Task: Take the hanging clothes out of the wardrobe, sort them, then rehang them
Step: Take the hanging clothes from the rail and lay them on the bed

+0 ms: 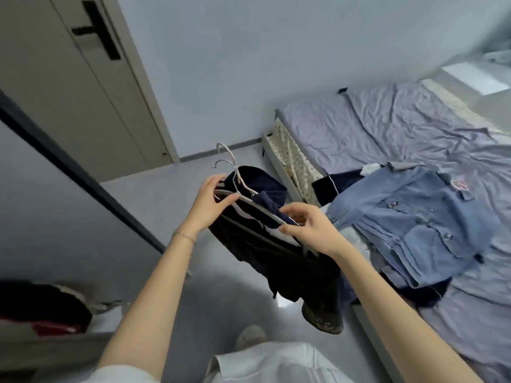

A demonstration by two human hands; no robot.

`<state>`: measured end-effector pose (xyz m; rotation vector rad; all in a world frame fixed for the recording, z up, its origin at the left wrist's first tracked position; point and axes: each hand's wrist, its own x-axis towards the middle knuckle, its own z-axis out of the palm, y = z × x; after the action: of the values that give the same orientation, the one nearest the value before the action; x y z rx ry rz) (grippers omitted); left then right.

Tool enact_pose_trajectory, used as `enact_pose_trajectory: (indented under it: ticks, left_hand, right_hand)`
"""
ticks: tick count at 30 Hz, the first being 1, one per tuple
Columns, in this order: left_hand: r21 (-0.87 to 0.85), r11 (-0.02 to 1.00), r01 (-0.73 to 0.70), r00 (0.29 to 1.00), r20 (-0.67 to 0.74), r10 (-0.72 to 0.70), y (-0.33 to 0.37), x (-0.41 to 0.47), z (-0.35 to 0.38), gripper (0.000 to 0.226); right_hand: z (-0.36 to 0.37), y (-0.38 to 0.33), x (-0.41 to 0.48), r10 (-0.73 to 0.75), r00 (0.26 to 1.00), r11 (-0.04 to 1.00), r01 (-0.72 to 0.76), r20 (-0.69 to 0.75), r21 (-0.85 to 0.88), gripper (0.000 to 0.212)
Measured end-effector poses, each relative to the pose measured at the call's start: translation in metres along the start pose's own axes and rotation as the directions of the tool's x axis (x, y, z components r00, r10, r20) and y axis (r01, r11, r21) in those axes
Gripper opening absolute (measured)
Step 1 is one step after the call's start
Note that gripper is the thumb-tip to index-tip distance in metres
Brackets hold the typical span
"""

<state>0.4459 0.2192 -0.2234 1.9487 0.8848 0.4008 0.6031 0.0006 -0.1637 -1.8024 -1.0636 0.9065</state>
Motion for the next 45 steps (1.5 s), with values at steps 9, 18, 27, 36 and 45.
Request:
enact_pose_trajectory:
  ticks: [9,18,27,36,45]
  left_hand:
    - [0.102,0.879,-0.466,0.879,0.164,0.447,0.088,0.144,0.082,0.06]
    - [0.007,0.761,-0.649,0.753,0.151,0.64,0.193,0.191,0.211,0.05]
    - [0.024,0.74,-0.673,0.728,0.199,0.656,0.322,0.245,0.359,0.055]
    - [-0.06,0.767,-0.639,0.71,0.337,0.618,0.392,0.317,0.49,0.049]
    - [-0.059,0.816,-0.575,0.583,0.67,0.459,0.387,0.419,0.665,0.042]
  right_hand:
    - [-0.103,0.006,-0.004,0.055,0.938,0.998,-0.04,-0.341,0.052,0.026]
    - [-0.212,0.068,-0.037,0.121,0.768,0.981,-0.188,-0.629,-0.04,0.015]
    - [-0.363,0.145,-0.035,0.1,0.418,0.961,-0.276,-0.903,-0.021,0.028]
    - [-0.485,0.2,-0.022,0.188,0.231,0.899,-0.433,-0.955,0.072,0.025]
    - [-0.577,0.331,0.03,0.432,0.154,0.751,-0.606,-0.889,0.26,0.021]
